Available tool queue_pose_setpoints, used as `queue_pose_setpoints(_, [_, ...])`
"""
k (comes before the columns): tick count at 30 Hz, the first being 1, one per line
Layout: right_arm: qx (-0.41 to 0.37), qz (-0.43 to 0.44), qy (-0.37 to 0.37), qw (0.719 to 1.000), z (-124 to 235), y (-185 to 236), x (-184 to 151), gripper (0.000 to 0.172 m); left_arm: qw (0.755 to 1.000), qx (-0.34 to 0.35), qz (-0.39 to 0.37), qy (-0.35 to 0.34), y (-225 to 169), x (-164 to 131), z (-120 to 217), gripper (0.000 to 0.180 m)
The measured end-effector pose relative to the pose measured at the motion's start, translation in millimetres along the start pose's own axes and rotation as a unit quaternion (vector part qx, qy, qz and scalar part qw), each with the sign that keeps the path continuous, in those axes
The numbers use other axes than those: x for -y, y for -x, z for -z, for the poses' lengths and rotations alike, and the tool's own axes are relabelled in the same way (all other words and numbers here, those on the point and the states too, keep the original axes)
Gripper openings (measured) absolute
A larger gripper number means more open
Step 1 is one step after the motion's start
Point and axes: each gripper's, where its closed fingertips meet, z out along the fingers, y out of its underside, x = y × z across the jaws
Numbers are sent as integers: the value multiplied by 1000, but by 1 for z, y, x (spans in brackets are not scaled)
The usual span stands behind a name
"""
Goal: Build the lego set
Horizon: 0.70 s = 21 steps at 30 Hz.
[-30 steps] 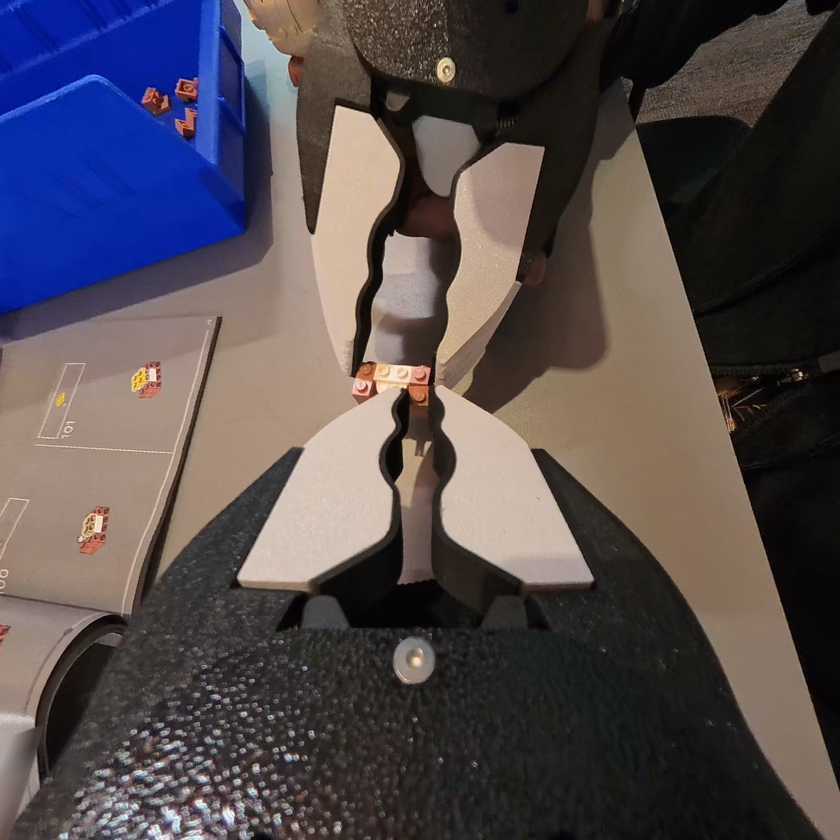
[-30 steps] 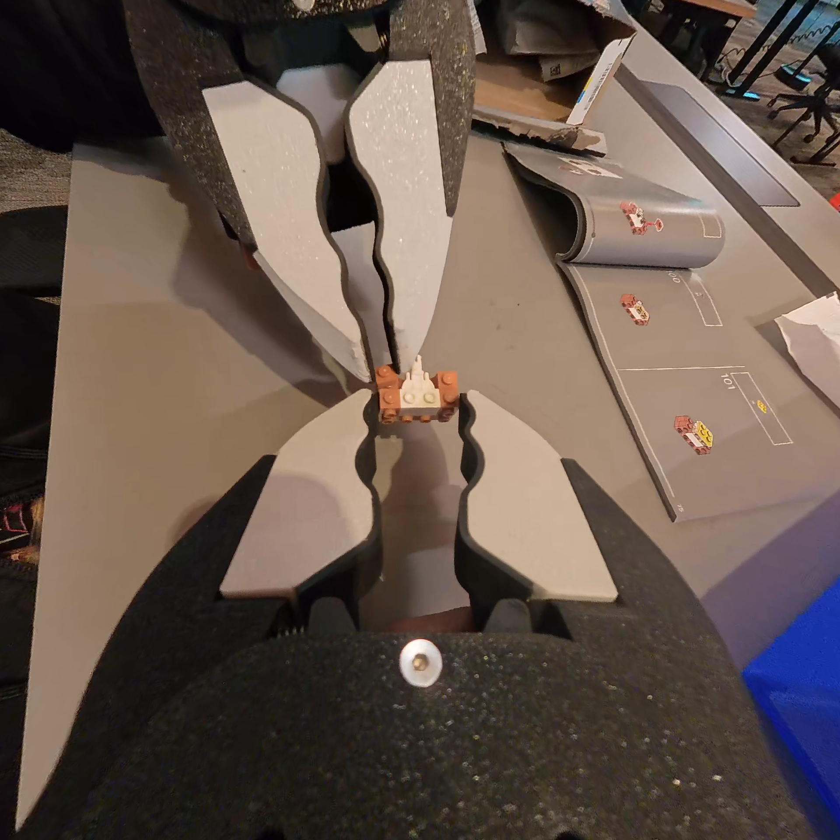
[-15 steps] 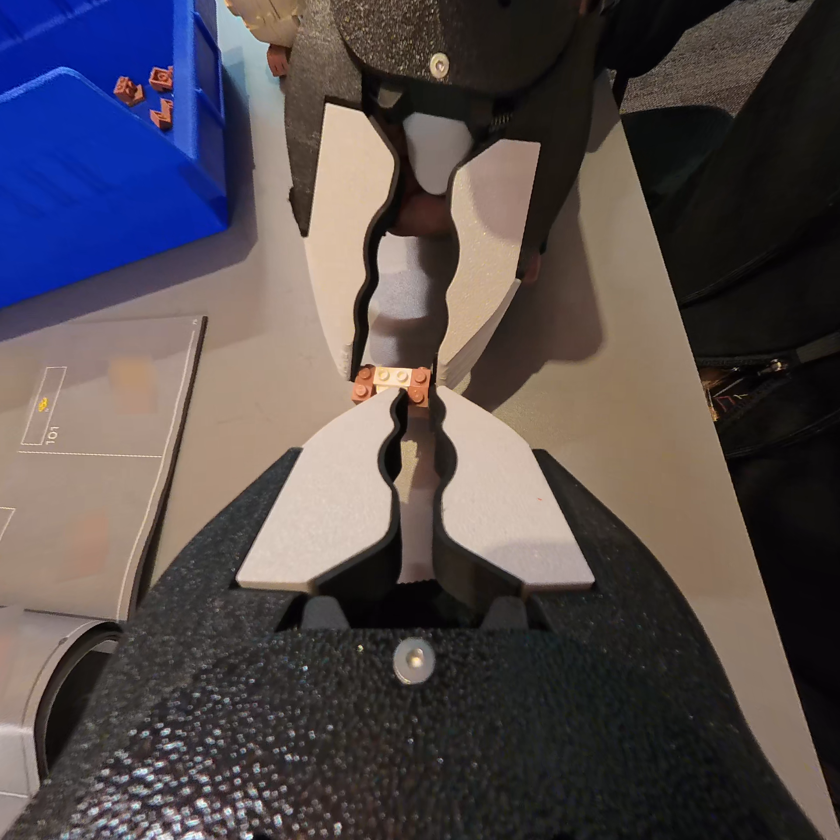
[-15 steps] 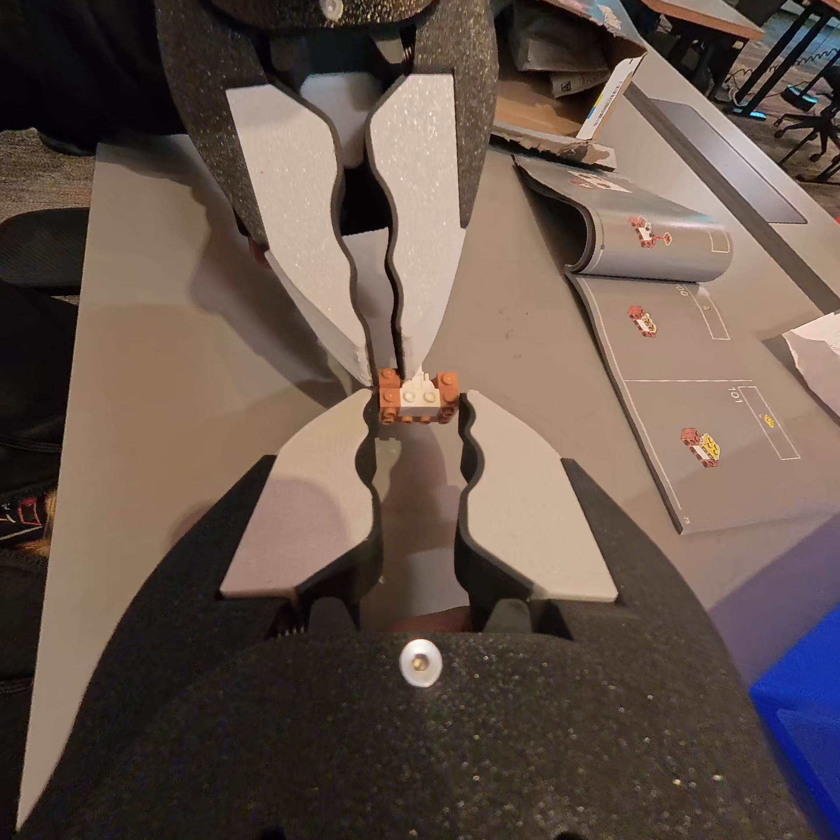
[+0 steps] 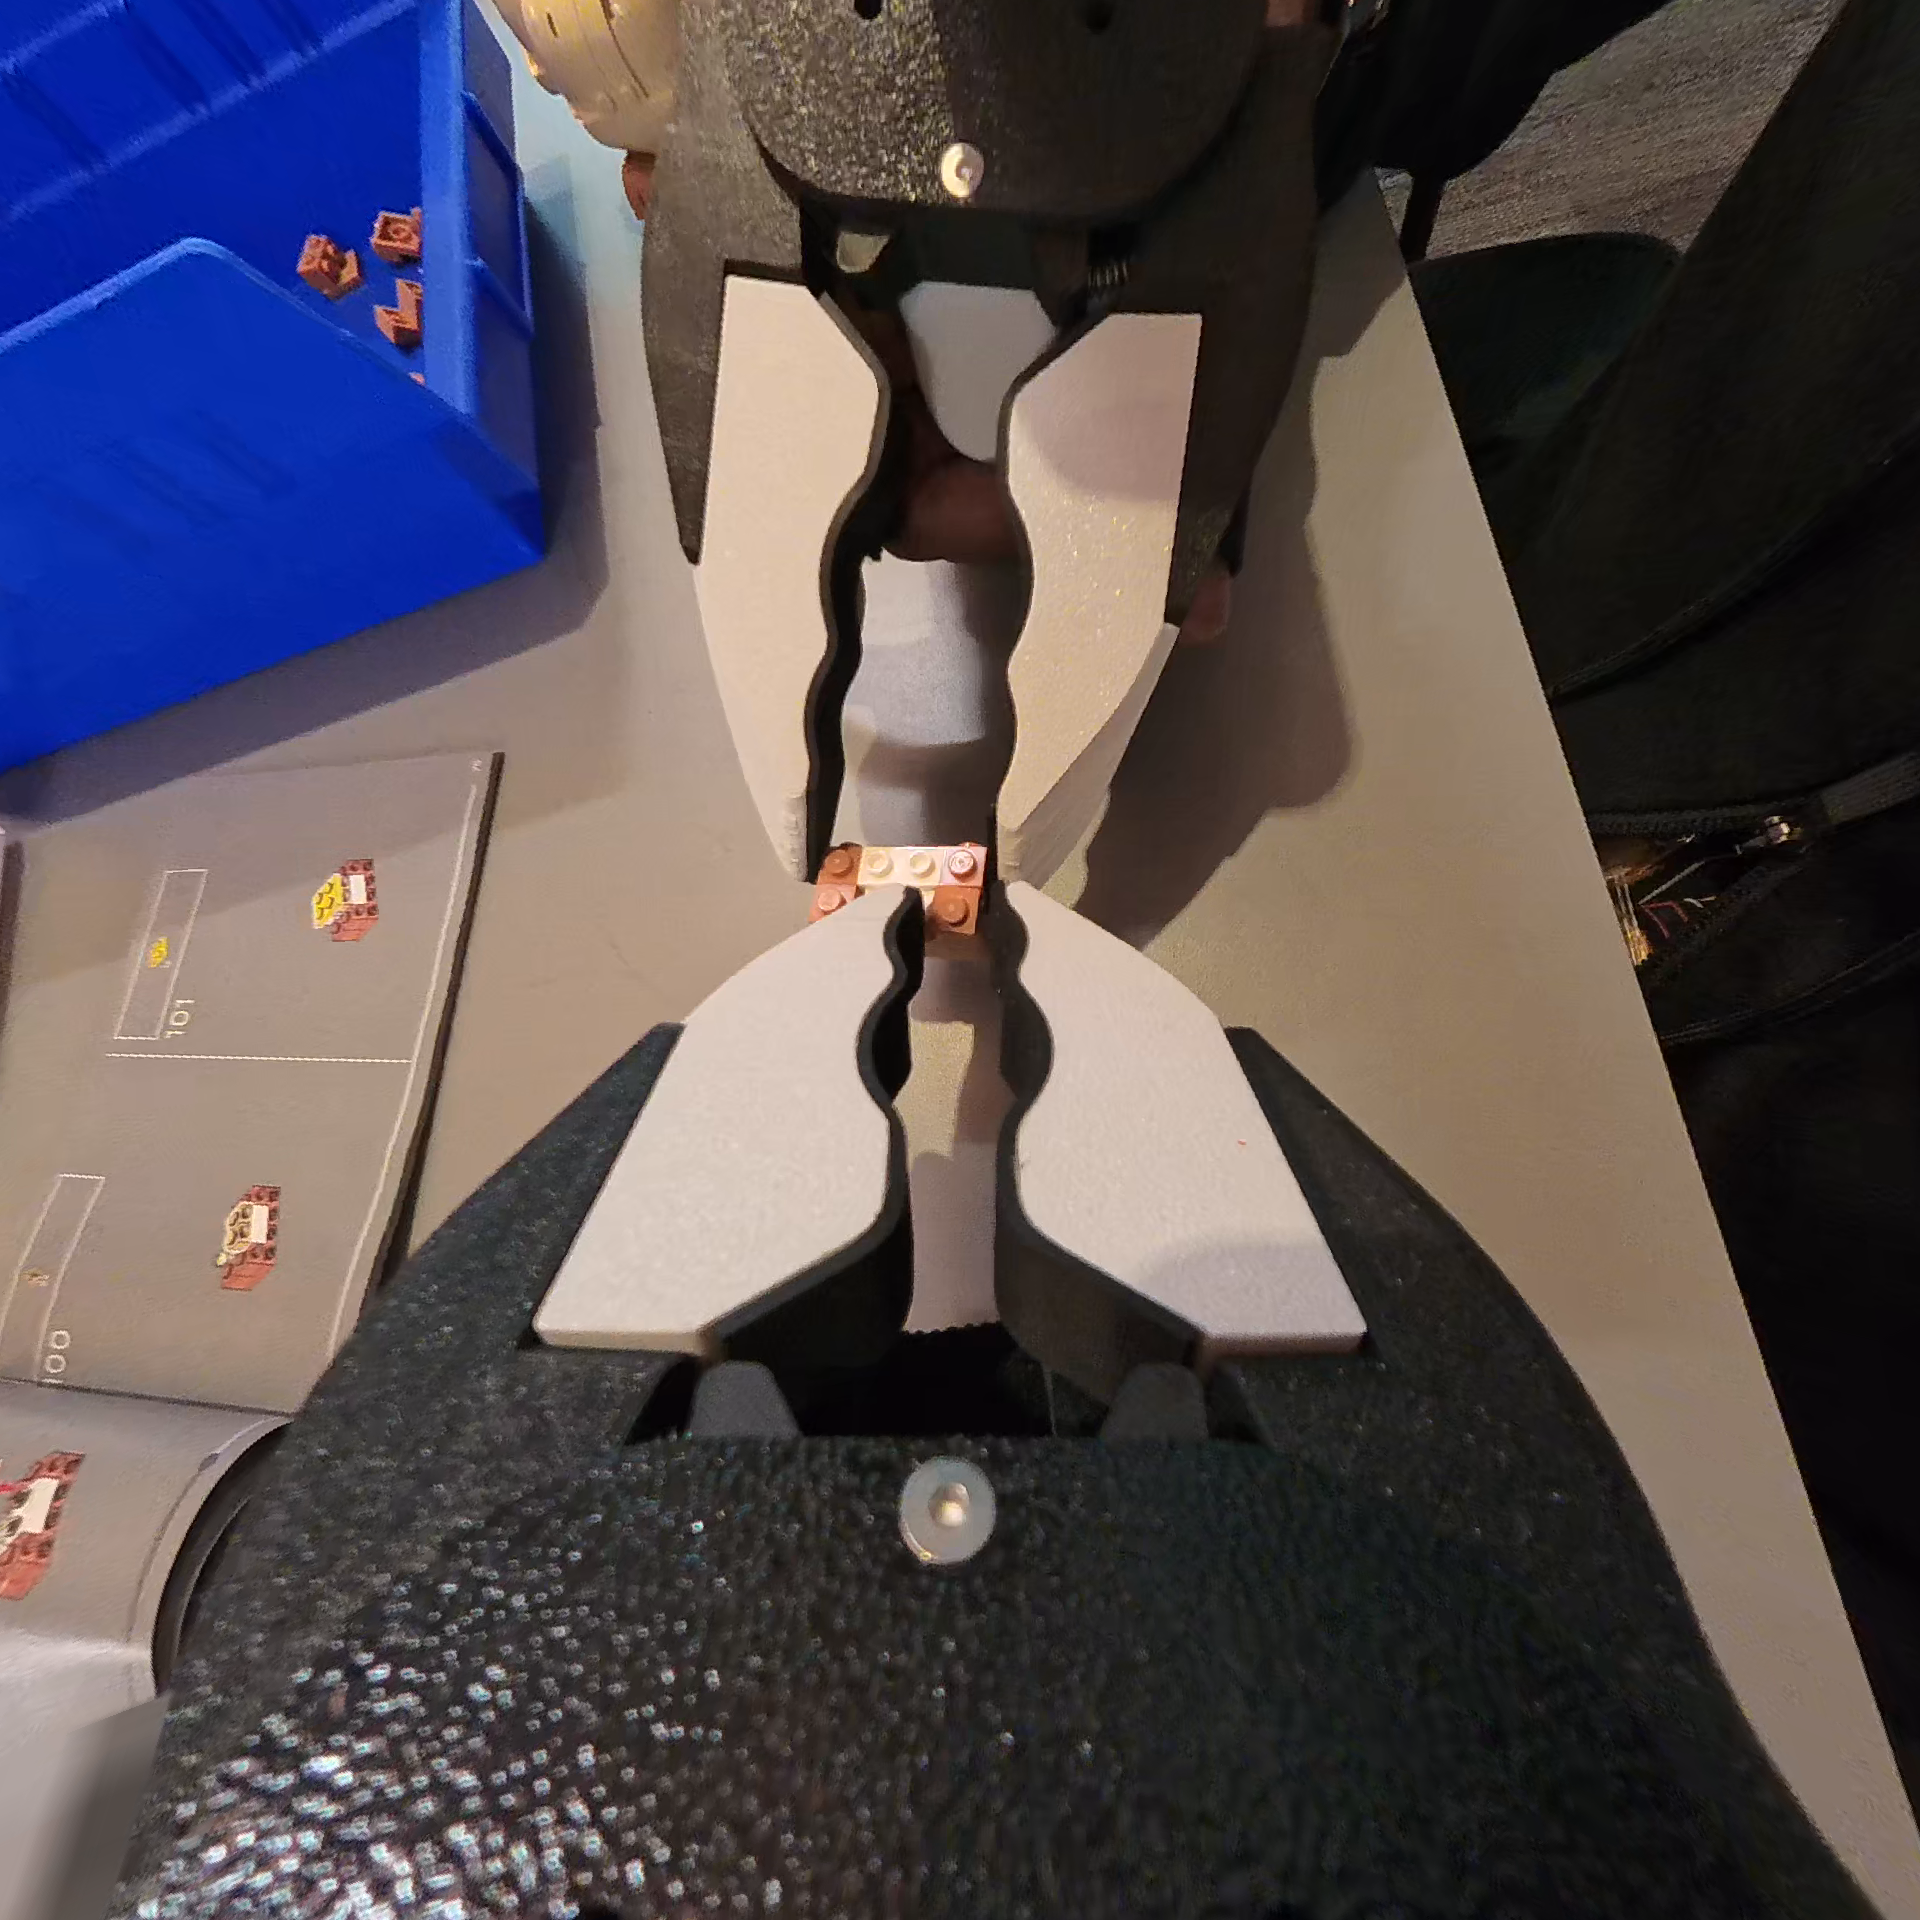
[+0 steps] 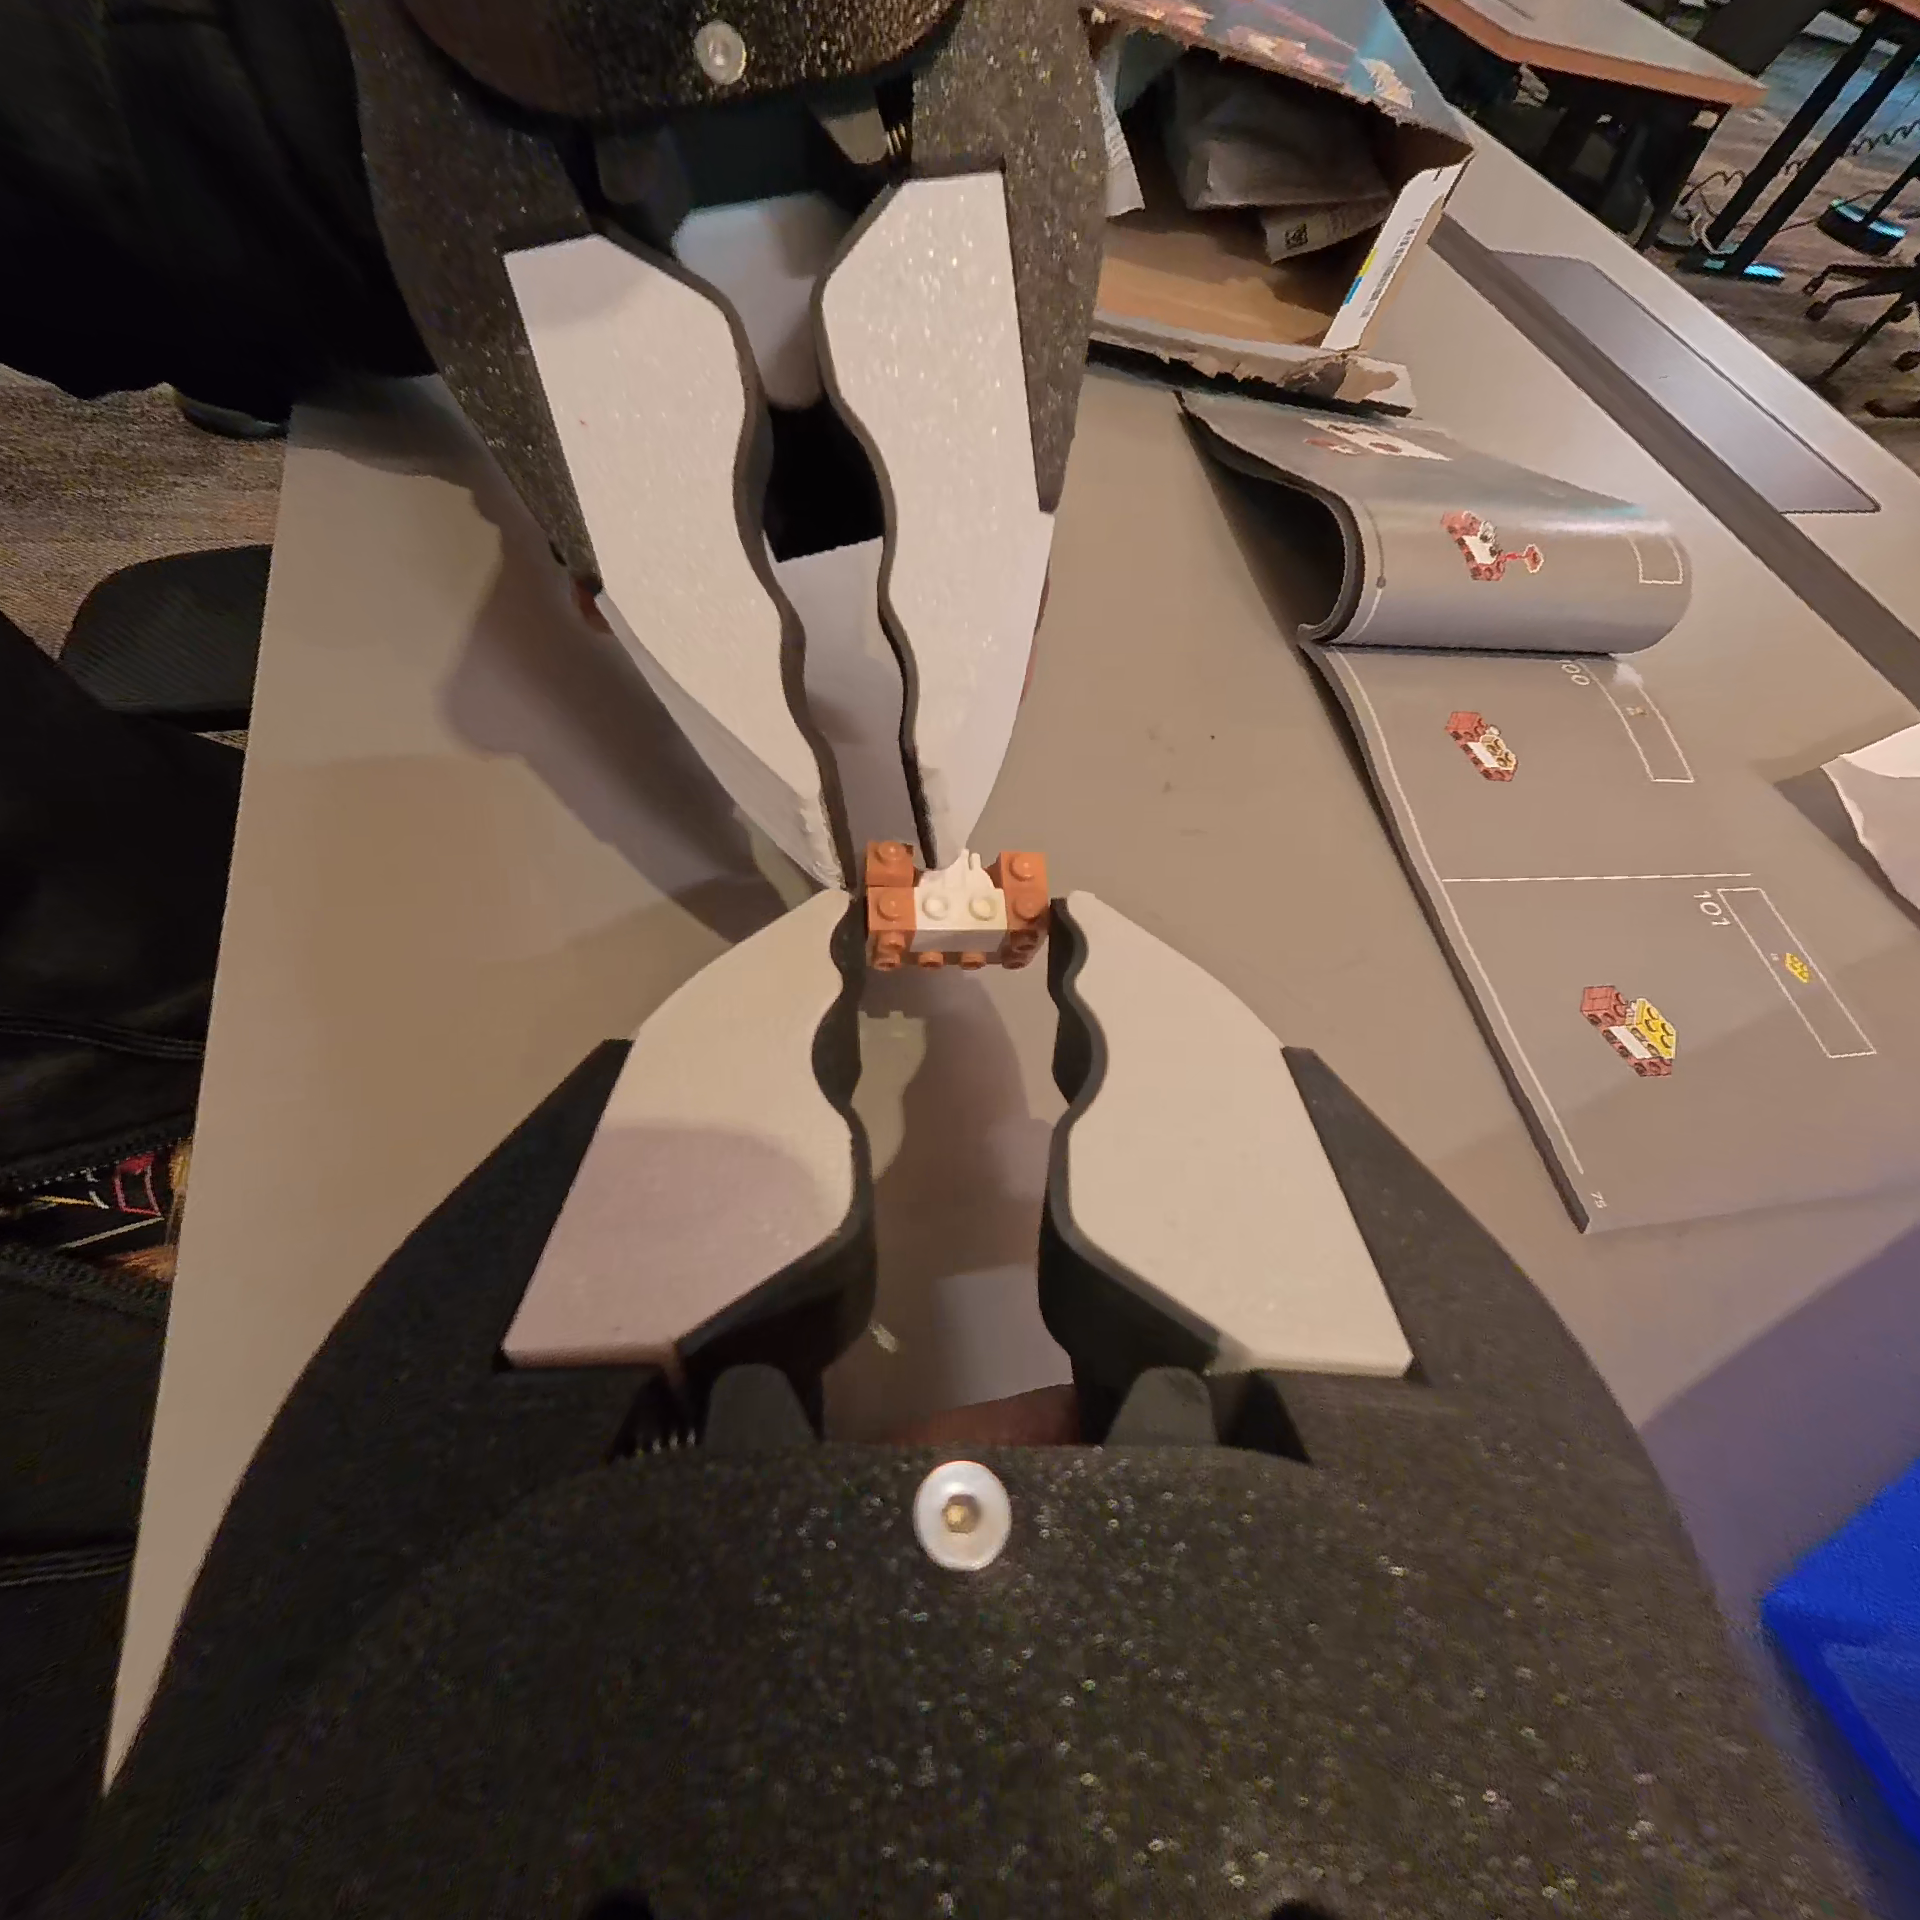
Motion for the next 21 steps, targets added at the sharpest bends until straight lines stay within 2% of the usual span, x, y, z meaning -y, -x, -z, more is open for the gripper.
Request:
queue_pose_setpoints(8, [15, -24, -11, 1000, 2, 0, 2, 33, 999, 16, -25, -14, 1, 6, 6, 16])
queue_pose_setpoints(15, [49, -70, -24, 996, 6, 1, 4, 33, 981, 54, -176, -64, -3, 8, 17, 25])
queue_pose_setpoints(18, [59, -85, -28, 994, 7, 1, 5, 33, 964, 82, -234, -92, -4, 11, 18, 28])
queue_pose_setpoints(21, [69, -96, -29, 993, 7, 2, 5, 33, 943, 113, -304, -76, -5, 7, 14, 30])
